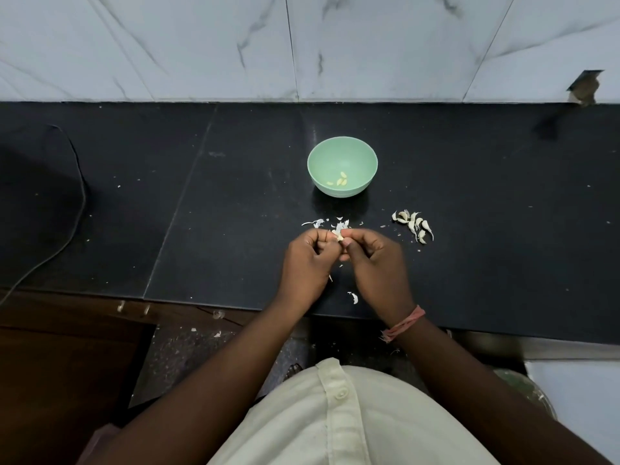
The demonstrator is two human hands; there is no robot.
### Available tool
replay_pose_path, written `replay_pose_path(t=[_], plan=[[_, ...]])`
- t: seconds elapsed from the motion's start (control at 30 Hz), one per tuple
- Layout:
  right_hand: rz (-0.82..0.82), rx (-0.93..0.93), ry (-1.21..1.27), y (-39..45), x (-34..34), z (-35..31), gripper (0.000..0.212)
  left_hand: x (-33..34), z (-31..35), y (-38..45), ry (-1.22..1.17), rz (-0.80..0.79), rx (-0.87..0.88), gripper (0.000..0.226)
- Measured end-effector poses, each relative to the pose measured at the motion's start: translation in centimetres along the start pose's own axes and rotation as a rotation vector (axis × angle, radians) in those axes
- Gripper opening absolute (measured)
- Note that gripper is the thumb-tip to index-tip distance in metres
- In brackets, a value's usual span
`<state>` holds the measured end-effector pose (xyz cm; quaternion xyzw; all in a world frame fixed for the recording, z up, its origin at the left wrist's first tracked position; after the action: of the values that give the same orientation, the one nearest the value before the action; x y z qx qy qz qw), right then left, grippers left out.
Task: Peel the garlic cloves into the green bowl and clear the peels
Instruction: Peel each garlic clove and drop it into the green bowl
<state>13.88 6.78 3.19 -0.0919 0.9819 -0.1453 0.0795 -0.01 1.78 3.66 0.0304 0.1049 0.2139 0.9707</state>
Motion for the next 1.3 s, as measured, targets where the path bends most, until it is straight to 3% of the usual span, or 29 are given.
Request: replay_pose_path(t=[0.23,0.43,0.6,0.8,0.9,1.0,1.13,1.3], plan=[[-0.046,0.087,0.167,0.2,-0.4,0.8,0.015,1.1,-0.8,-0.1,-0.14,-0.08,-0.064,0.012],[-0.141,0.229,0.474,0.3,-0.4,2.2,0.012,1.8,-1.5,-0.2,-0.386,0.009,-0.195,0.02],[-0.24,0.311,0.65,0.3,0.0,2.5,0.015,1.4,-2.9,-0.6,-0.49,0.133,-0.317,0.005],[-0.203,0.305,0.564,0.9,-0.3,2.7,0.015,0.7,-3.8,-0.8,-0.414,0.208,-0.338,0.006],[-0.164,0.303,0.476,1.3,-0.6,3.1,0.013,0.9,-3.8,-0.7,-0.366,0.201,-0.352,0.019],[-0.145,0.298,0.427,1.6,-0.8,3.3,0.012,1.7,-3.4,-0.7,-0.463,0.166,-0.36,0.012],[-0.144,0.28,0.384,1.4,-0.9,3.1,0.013,2.7,-2.8,-0.7,-0.62,0.149,-0.386,0.024],[-0.08,0.247,0.307,1.1,-0.9,2.9,0.009,2.5,-3.1,-0.9,-0.633,0.212,-0.419,0.015]])
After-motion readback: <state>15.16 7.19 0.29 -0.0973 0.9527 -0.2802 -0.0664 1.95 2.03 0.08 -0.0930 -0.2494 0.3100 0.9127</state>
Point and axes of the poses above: each hand's wrist, its own y-axis towards the middle knuckle, its own x-axis out of the palm, z = x × y, the point moved 10 cm from there along y, towards the middle knuckle, and after that the axes turned 14 degrees about x, right-handed, at the moved point
